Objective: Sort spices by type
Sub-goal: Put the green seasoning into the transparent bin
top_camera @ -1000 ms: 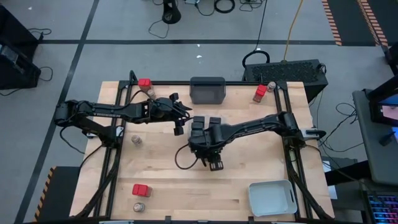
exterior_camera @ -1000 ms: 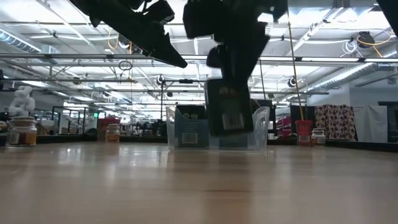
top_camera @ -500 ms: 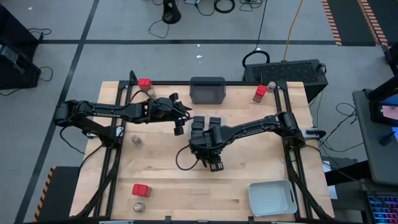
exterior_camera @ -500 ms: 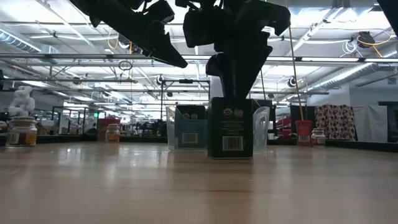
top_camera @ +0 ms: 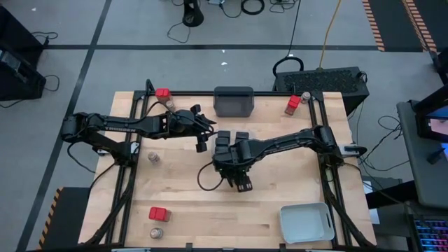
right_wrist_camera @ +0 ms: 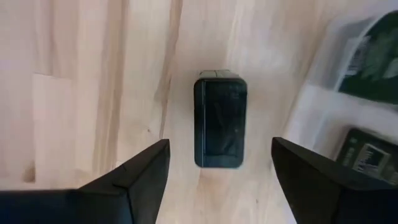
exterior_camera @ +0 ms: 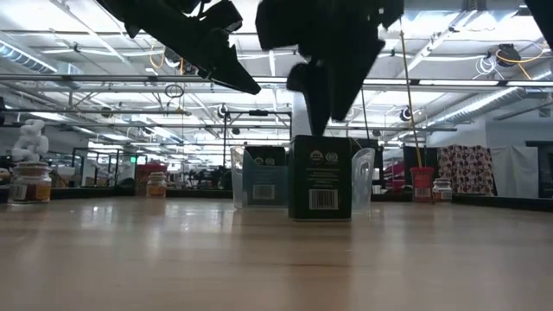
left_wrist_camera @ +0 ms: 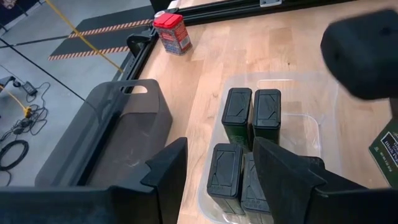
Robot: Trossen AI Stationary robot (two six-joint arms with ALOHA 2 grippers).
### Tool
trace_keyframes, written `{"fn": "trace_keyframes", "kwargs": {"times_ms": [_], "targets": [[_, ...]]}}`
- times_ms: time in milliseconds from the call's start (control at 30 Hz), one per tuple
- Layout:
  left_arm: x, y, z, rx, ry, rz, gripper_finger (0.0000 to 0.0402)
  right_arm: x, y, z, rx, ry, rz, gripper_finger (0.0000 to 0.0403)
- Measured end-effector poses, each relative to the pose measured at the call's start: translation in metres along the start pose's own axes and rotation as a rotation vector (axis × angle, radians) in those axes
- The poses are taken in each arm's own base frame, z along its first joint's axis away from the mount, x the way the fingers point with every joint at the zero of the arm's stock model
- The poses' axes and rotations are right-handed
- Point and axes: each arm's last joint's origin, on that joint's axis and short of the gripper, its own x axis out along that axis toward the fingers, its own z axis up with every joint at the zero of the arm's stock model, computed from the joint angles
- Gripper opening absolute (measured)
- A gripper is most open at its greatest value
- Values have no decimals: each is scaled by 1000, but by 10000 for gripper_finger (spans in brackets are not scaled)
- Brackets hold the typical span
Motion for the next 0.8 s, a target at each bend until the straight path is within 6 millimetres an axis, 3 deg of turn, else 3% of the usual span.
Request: {"fn": "trace_keyframes", "kwargs": {"times_ms": [300,500,633,800], "targets": [[-3,-2,-1,-28,21,-11,189,-67,-3,-17,-61,-152,-19,263],[-12,-9,4,-82,0,-37,189,-118,-11,-56,-24,-288,-136,263],[-19,-21,6,-107,-1,-81,189,-125,-13,-92,60,-372,-161,263],[-24,-45,9,-128,-6,-159,189,-110,-8,-142,171,-504,-130,263]]}}
